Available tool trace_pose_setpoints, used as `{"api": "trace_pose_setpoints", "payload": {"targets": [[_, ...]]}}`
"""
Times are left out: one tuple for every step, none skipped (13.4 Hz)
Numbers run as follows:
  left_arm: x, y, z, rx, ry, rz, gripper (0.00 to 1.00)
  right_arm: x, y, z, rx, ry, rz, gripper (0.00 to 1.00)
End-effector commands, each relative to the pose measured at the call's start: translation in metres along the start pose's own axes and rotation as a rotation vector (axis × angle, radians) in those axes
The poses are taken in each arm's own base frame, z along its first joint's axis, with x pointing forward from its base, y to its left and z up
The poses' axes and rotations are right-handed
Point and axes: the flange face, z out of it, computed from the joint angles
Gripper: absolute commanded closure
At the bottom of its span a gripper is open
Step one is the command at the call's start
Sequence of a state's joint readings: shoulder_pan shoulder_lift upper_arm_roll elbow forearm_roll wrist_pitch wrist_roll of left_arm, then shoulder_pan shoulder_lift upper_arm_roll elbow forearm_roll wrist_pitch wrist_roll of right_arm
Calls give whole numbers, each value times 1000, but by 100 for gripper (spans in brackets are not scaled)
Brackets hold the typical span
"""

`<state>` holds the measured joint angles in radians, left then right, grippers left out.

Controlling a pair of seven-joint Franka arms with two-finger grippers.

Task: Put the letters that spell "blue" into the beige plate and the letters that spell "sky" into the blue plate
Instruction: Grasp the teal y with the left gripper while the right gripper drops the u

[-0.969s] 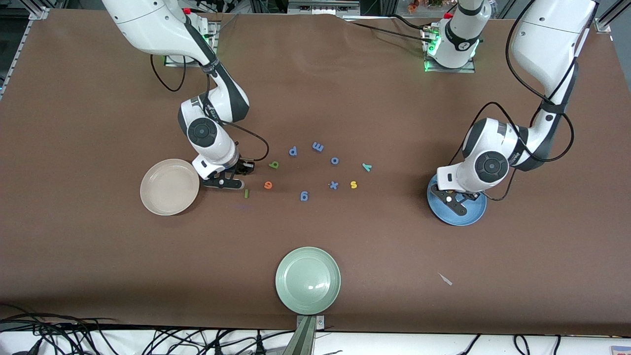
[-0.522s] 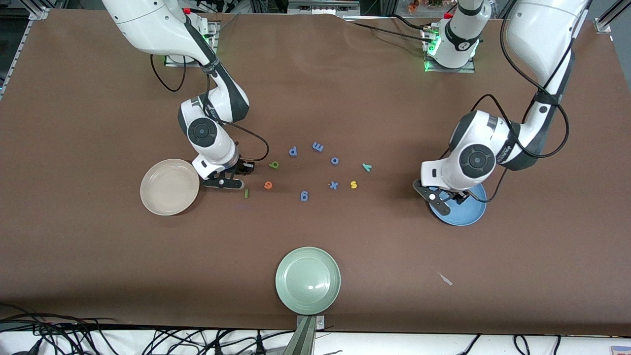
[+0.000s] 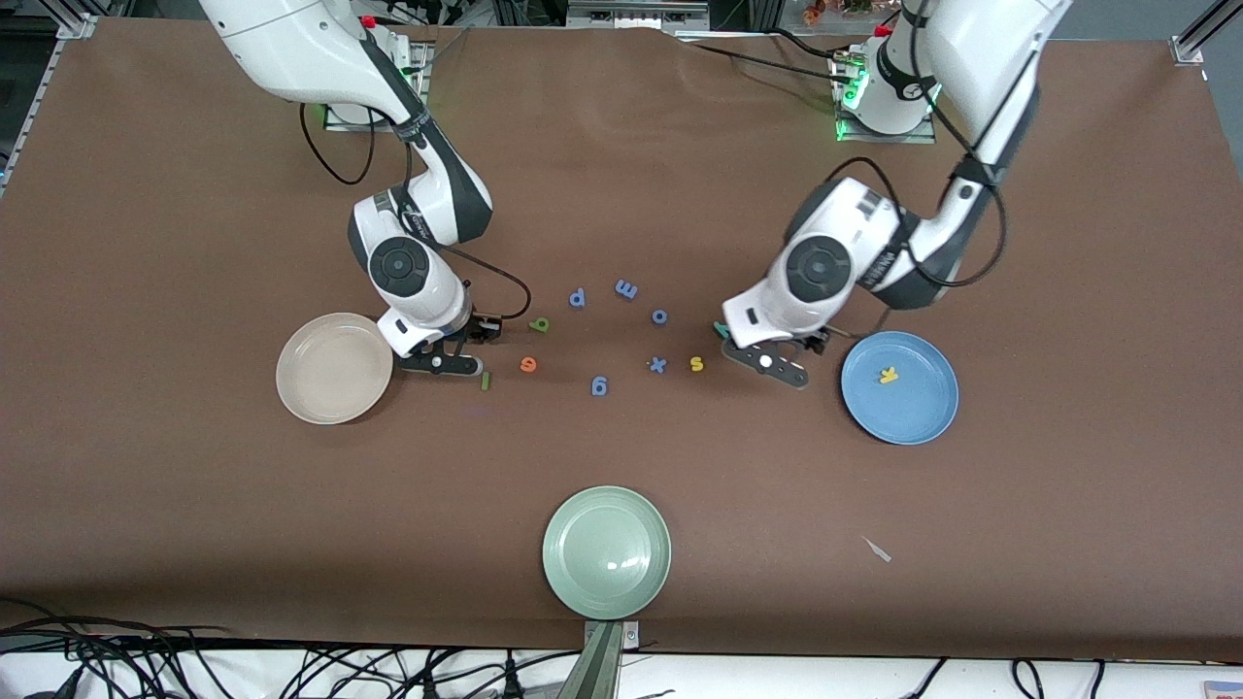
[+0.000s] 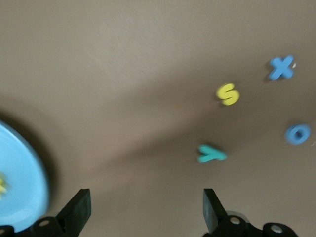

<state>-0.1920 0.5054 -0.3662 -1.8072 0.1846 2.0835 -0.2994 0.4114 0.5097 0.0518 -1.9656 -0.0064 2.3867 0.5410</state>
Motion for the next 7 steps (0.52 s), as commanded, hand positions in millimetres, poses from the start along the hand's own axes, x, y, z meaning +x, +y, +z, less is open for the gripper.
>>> {"api": "trace_pose_setpoints", "payload": {"targets": [[-13, 19, 20, -2, -10, -206, 0, 10, 1, -26, -12, -22, -10, 81], [-21, 32, 29, -14, 11, -253, 0, 17, 7, -32, -14, -29, -13, 81], [-26, 43, 35, -33, 34, -349, 0, 24, 14, -38, -16, -38, -25, 81], [-31, 48, 45, -39, 40, -431, 0, 30, 21, -45, -18, -47, -44, 81], [-33, 52, 49, -47, 46, -479, 0, 37, 30, -50, -18, -53, -58, 81], [-33, 50, 55, -55, 43, -507, 0, 43, 39, -53, -18, -60, -76, 81], [-34, 54, 64, -68, 45, -513, 0, 48, 48, -54, -17, -63, -100, 81]]}}
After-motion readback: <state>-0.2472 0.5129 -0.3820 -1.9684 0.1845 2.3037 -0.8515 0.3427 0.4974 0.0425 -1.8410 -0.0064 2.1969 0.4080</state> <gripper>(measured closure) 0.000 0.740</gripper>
